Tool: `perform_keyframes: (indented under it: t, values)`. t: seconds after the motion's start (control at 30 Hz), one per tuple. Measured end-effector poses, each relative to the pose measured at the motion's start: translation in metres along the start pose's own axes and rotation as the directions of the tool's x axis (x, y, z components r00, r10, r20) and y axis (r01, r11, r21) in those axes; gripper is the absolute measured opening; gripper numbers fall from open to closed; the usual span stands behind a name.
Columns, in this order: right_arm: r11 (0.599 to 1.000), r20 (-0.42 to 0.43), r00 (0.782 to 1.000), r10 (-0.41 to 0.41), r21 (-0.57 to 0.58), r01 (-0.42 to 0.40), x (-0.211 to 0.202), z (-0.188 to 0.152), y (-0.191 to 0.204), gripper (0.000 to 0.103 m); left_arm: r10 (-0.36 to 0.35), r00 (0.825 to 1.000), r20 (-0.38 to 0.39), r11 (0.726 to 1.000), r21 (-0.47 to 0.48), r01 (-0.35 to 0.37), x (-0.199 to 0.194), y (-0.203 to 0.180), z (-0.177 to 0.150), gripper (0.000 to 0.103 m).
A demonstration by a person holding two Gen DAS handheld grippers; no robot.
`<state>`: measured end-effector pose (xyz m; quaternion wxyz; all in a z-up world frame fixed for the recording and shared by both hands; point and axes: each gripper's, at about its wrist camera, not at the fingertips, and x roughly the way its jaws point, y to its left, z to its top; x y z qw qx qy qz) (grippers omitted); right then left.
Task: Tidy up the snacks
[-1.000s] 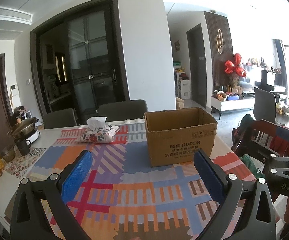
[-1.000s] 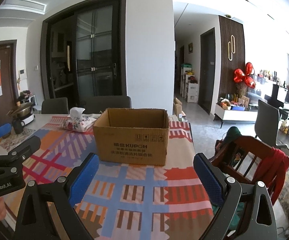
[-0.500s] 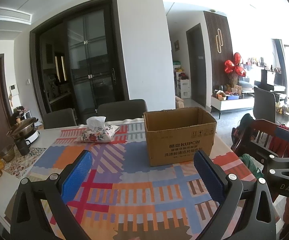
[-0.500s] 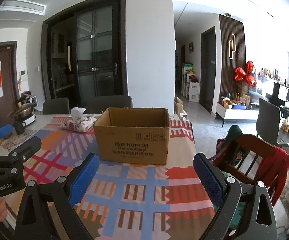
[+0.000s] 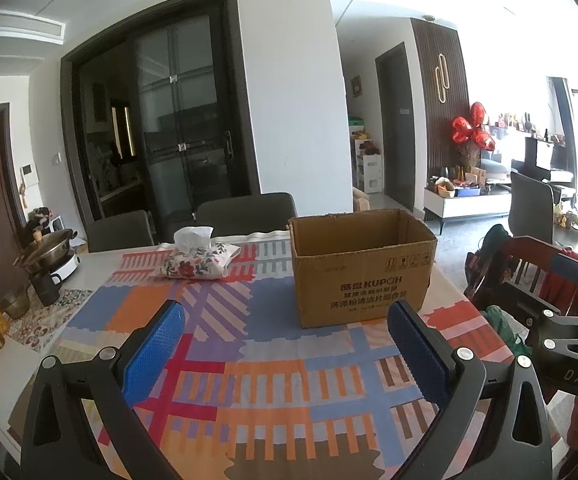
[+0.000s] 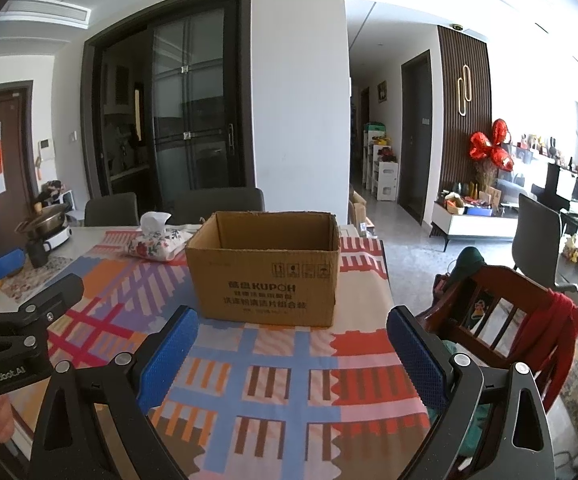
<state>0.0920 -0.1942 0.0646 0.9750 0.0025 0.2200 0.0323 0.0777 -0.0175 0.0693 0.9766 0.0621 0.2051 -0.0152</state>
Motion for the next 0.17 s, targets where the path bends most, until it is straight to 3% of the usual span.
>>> perform_keyframes:
  t: [0.17]
  values:
    - [1.000,-0.002,1.000,0.000,0.000,0.000,0.0005,-0.0007,-0.0001,0.096,-0.005,1.000,-0.008,1.000,-0.006,0.005,0.0019,0.0001,-0.0004,0.103]
